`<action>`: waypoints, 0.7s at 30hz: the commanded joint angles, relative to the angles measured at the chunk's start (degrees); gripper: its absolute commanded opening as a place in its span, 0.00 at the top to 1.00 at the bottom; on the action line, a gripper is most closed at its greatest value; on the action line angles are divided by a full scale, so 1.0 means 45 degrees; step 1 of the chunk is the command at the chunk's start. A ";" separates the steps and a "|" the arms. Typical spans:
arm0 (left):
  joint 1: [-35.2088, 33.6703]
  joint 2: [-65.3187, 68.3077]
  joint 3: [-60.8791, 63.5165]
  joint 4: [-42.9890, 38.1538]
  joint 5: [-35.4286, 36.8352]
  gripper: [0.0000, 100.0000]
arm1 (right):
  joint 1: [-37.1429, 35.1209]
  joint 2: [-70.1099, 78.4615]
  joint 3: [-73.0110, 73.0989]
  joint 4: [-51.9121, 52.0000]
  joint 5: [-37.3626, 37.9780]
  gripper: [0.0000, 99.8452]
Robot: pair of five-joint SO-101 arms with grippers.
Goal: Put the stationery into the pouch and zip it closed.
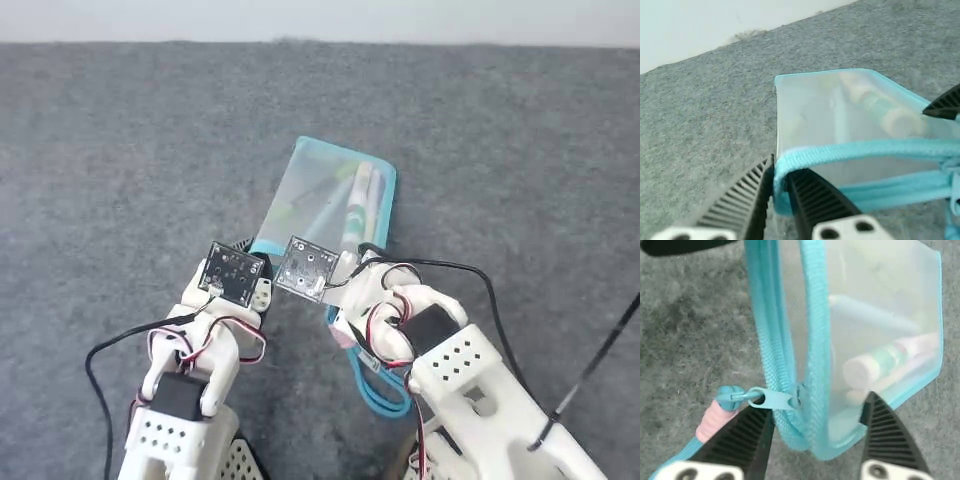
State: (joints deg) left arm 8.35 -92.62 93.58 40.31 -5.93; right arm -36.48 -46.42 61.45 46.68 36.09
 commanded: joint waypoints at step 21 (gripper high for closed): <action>-0.0098 -0.0215 -0.1592 0.1153 -0.0059 0.97 | 0.1260 0.0010 -0.0137 -0.0244 -0.2872 0.99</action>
State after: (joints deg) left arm 8.35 -92.62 93.14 41.54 -5.93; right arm -32.26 -46.59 61.27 46.15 24.66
